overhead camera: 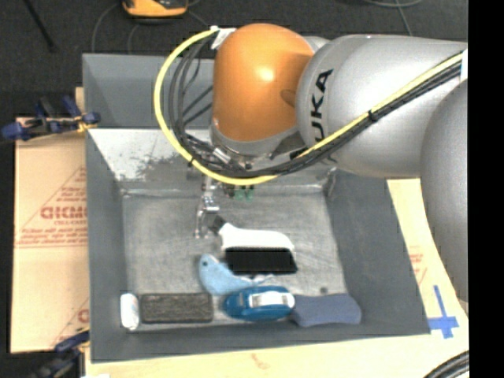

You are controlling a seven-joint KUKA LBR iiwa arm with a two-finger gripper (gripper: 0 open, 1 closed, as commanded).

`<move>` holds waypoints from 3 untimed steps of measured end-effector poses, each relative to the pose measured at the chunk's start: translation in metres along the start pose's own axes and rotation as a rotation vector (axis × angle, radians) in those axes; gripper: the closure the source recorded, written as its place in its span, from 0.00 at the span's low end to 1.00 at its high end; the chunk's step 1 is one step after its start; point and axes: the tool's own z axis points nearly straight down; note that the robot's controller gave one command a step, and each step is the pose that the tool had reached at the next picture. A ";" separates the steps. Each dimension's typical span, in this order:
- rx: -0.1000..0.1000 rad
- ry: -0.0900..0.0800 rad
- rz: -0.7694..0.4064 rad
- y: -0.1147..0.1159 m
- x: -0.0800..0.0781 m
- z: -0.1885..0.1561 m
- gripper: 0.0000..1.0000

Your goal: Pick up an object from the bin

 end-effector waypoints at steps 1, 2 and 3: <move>0.001 -0.005 -0.093 -0.020 -0.014 0.047 0.00; 0.003 -0.002 -0.240 -0.072 -0.040 0.081 0.00; 0.002 0.005 -0.148 -0.104 -0.008 0.113 0.00</move>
Offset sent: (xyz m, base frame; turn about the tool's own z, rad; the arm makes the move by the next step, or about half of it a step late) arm 0.0375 -0.0667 -0.0803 -0.2442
